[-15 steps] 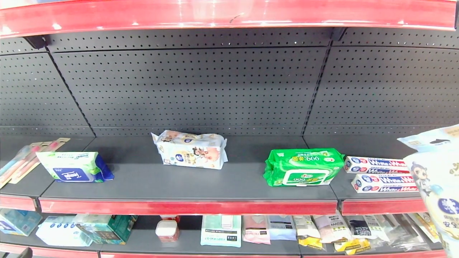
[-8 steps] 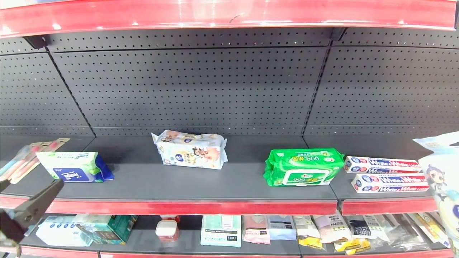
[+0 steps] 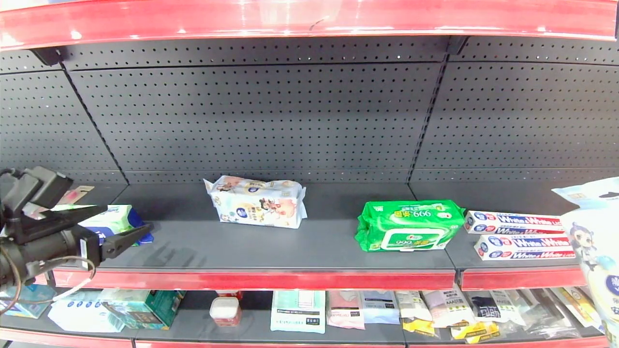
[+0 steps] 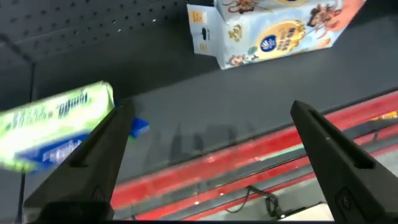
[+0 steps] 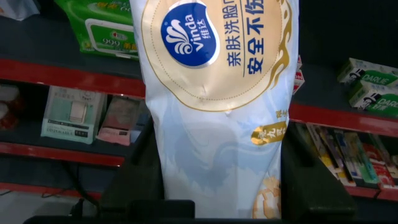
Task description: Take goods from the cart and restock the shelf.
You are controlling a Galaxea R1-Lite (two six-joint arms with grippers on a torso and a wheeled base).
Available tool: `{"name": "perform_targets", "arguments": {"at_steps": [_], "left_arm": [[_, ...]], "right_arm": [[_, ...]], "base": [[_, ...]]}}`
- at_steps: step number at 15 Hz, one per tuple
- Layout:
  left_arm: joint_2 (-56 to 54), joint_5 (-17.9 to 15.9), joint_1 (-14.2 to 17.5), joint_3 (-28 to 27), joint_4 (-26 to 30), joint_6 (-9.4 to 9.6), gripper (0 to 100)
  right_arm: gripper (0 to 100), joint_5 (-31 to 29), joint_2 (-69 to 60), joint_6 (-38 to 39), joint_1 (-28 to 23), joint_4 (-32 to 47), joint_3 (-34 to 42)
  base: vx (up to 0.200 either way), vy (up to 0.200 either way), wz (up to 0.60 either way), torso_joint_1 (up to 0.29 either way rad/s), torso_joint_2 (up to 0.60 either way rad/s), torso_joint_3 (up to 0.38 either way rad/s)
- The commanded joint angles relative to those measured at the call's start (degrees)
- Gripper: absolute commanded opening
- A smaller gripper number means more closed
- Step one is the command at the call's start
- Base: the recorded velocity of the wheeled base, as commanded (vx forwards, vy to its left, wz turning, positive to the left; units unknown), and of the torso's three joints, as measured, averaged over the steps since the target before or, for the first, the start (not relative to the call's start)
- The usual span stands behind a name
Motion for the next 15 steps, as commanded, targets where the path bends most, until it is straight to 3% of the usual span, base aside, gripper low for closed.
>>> {"name": "perform_targets", "arguments": {"at_steps": [1,3,4,7,9,13,14,15], "left_arm": [[13.6,-4.2,0.4,-8.7,-0.1,1.93,100],[20.0,-9.2,-0.5,-15.2,0.8,5.97,100],[22.2,-11.0,-1.7,-17.5,2.2,6.59,100],[27.4,-13.1,-3.4,-24.4,4.6,6.94,100],[33.2,-15.0,-3.6,-32.3,5.0,7.73,100],[35.8,-17.2,-6.6,-36.1,7.2,8.08,100],[39.3,-17.6,-7.8,-39.0,7.2,10.89,100],[40.9,-18.1,-7.9,-40.8,7.4,12.3,100]], "right_arm": [[0,0.0,1.0,-0.4,0.0,0.1,0.3],[0,-0.1,1.5,-0.9,-0.1,0.1,0.6],[0,-0.2,1.6,-0.9,-0.1,0.1,1.0],[0,-0.3,1.7,-1.2,-0.1,0.1,1.8],[0,-0.6,1.4,-1.2,-0.2,0.1,2.7],[0,-1.9,0.5,-1.2,-0.2,0.1,4.2],[0,-2.2,0.6,-1.2,-0.2,0.1,4.3],[0,-2.3,0.6,-1.2,-0.2,0.1,4.3]], "base": [[0.0,0.0,0.0,0.0,0.0,0.0],[0.0,0.0,0.0,0.0,0.0,0.0],[0.0,0.0,0.0,0.0,0.0,0.0],[0.0,0.0,0.0,0.0,0.0,0.0],[0.0,0.0,0.0,0.0,0.0,0.0],[0.0,0.0,0.0,0.0,0.0,0.0],[0.0,0.0,0.0,0.0,0.0,0.0],[0.0,0.0,0.0,0.0,0.0,0.0]]}}
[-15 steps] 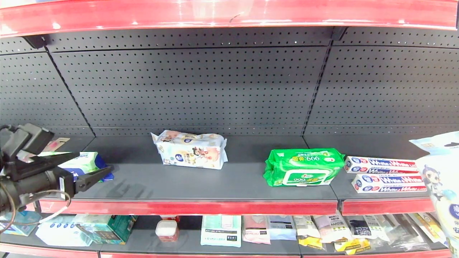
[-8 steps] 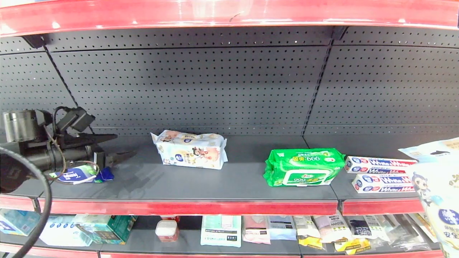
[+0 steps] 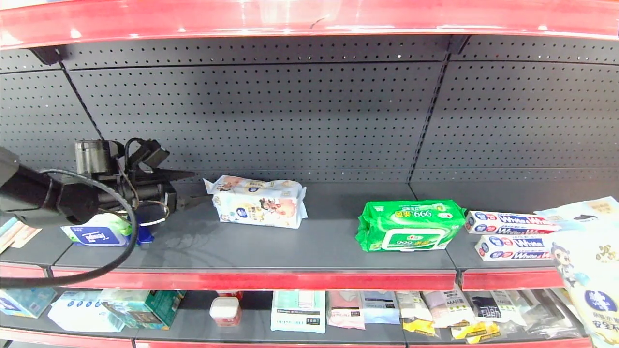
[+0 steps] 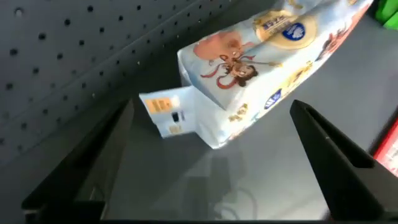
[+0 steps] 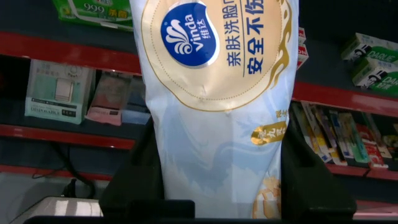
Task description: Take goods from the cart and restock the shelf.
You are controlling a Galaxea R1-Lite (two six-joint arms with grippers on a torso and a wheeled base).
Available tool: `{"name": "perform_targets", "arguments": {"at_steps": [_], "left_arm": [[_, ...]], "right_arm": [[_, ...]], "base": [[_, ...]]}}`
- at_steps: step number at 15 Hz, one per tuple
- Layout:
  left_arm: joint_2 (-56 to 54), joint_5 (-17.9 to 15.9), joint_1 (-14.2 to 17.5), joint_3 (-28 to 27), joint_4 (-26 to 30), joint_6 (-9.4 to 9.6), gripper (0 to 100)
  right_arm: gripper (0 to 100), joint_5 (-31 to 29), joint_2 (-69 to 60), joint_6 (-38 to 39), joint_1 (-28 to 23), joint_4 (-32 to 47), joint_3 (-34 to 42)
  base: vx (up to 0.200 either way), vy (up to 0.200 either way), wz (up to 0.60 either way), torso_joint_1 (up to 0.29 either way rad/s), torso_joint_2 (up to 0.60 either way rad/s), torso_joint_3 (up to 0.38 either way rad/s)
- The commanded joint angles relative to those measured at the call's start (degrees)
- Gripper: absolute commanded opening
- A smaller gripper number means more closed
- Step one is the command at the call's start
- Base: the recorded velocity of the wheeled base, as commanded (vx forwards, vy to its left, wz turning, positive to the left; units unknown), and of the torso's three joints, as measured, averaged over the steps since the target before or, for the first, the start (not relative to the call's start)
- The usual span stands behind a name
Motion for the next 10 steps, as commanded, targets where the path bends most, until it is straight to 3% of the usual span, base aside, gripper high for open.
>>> {"name": "perform_targets", "arguments": {"at_steps": [1,10], "left_arm": [[4.8,-0.3,-1.1,-4.4,0.6,1.59,100],[5.2,-3.8,-3.8,-7.4,5.0,1.59,100]], "right_arm": [[0,-0.1,-0.2,0.0,0.0,0.0,0.5],[0,-0.8,-1.3,-0.3,0.0,0.0,2.6]], "base": [[0.0,0.0,0.0,0.0,0.0,0.0],[0.0,0.0,0.0,0.0,0.0,0.0]]}}
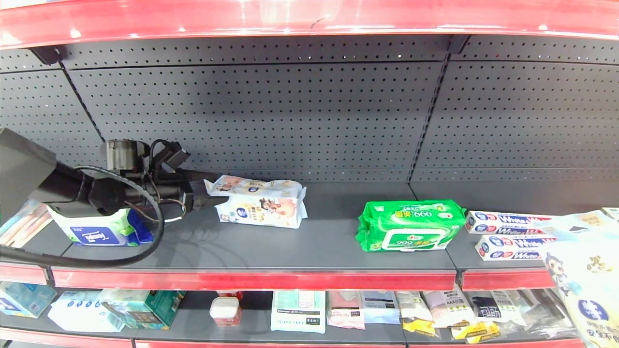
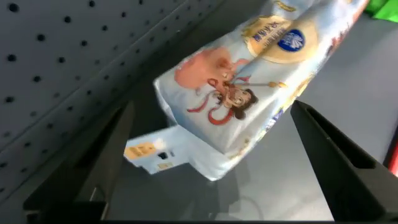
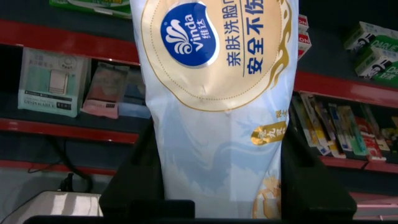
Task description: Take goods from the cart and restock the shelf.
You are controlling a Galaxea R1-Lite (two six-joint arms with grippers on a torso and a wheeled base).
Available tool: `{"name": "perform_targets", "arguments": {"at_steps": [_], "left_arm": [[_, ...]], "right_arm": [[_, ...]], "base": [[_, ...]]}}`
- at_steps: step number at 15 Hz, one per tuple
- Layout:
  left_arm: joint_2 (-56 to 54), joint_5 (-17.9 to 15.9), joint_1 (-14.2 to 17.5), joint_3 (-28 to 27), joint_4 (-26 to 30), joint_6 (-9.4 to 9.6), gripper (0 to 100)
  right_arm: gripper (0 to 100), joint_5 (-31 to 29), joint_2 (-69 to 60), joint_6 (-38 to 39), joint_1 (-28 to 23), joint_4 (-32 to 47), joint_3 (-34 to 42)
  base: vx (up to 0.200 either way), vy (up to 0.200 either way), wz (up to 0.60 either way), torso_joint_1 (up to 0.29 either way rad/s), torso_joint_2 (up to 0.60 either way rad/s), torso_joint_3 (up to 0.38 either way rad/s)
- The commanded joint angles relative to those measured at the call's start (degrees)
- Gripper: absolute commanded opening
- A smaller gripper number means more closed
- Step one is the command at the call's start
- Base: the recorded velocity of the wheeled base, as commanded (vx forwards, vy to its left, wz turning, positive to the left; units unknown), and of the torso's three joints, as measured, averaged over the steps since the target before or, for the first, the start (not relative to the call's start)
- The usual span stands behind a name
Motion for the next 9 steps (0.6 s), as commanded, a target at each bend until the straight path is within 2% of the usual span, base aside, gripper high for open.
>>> {"name": "perform_targets", "arguments": {"at_steps": [1,7,9], "left_arm": [[1.1,-0.3,-0.3,-0.7,0.0,0.11,100],[5.4,-1.5,-0.9,-7.8,0.2,0.38,100],[6.3,-2.2,-1.6,-8.2,0.3,0.38,100]], "right_arm": [[0,0.0,0.0,-0.1,0.0,0.0,0.0],[0,-0.1,0.3,-0.2,0.0,0.0,0.2],[0,-0.6,0.4,-0.2,-0.1,0.0,0.2]], "base": [[0.0,0.0,0.0,0.0,0.0,0.0],[0.0,0.0,0.0,0.0,0.0,0.0],[0.0,0.0,0.0,0.0,0.0,0.0]]}}
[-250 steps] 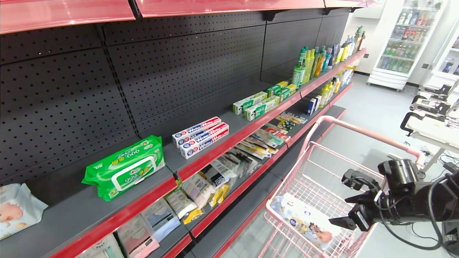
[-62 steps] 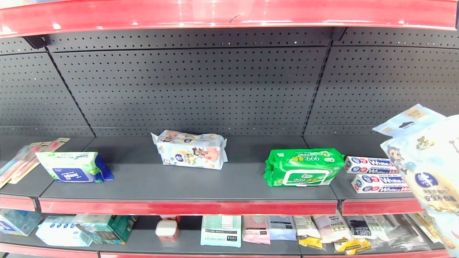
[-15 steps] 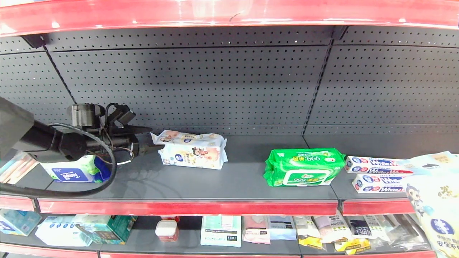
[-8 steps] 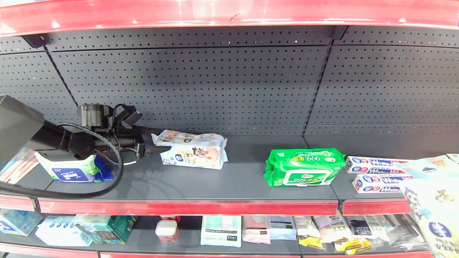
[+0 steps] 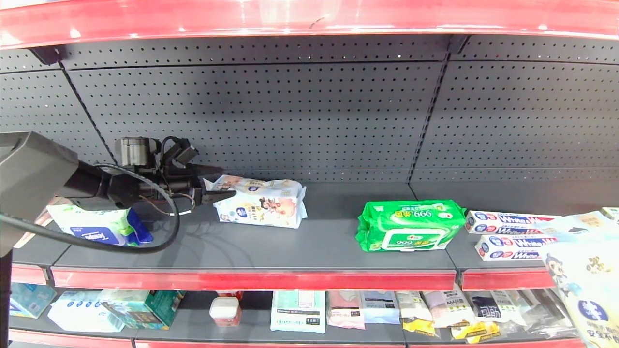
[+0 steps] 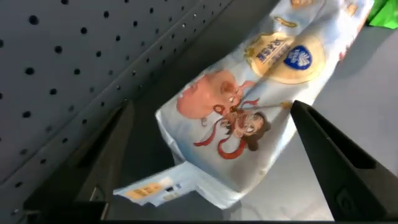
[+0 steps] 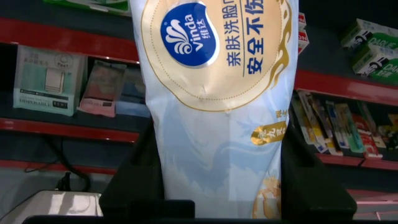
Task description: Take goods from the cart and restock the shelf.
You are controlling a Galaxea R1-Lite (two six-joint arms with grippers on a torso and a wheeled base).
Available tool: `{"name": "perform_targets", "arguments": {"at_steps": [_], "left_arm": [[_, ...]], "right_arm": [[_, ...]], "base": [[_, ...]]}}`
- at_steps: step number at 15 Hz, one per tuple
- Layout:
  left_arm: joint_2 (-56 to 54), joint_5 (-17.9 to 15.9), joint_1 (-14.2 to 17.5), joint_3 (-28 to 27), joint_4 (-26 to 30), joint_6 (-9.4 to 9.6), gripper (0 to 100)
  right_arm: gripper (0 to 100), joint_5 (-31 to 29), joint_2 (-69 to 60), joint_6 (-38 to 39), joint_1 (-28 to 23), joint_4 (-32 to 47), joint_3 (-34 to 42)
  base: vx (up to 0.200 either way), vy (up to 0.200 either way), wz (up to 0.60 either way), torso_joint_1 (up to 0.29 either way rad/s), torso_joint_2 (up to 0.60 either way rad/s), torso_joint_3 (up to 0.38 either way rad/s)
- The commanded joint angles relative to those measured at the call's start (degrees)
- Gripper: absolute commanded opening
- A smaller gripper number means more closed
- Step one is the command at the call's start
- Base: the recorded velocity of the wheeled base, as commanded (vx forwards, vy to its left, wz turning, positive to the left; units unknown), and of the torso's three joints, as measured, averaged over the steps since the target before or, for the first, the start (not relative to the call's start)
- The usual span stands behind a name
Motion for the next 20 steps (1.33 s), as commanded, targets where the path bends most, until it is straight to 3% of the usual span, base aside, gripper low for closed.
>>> {"name": "perform_targets", "arguments": {"at_steps": [1,11,20], "left_arm": [[1.7,-0.2,-0.6,-0.6,-0.1,0.03,100],[7.3,-5.2,-1.9,-5.7,0.0,-0.23,100],[8.0,-6.0,-3.9,-7.8,0.2,-0.84,100]], "right_arm": [[0,-0.1,0.2,0.0,0.1,0.0,0.0],[0,-1.6,0.8,-1.1,0.0,0.1,0.1],[0,-2.9,0.7,-1.2,0.0,0.2,0.8]], "base": [[0.0,0.0,0.0,0.0,0.0,0.0],[0.0,0.0,0.0,0.0,0.0,0.0],[0.0,0.0,0.0,0.0,0.0,0.0]]}}
